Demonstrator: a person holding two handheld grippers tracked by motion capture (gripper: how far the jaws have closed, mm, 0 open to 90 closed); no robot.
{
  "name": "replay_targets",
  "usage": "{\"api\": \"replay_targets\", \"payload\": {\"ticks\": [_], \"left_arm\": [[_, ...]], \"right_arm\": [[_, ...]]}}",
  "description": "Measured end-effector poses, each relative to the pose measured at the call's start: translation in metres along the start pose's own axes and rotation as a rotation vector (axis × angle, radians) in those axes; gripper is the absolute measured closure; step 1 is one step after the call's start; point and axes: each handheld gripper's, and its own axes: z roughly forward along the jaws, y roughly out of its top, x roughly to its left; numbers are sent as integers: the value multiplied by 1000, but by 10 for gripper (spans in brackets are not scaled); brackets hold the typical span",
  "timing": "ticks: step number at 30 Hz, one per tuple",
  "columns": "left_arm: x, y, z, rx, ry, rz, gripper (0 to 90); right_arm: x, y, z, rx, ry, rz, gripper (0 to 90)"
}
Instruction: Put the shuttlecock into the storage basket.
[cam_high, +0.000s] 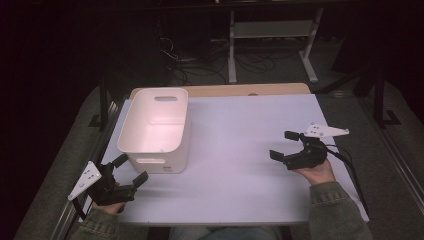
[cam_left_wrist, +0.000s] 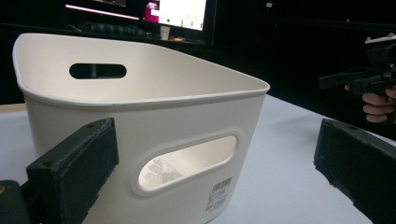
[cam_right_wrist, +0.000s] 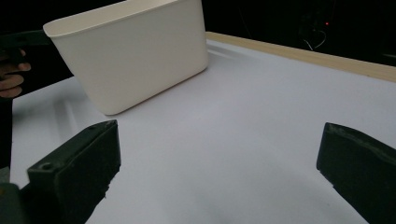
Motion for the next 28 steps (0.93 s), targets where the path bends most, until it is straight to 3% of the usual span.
{"api": "replay_targets", "payload": {"ticks": [8, 28], "left_arm": [[0, 0, 0, 0, 1, -3, 0], [0, 0, 0, -4, -2, -2, 0]], "right_arm": [[-4, -13, -13, 11, -49, 14, 0], [-7, -29, -29, 18, -89, 32, 0]]}}
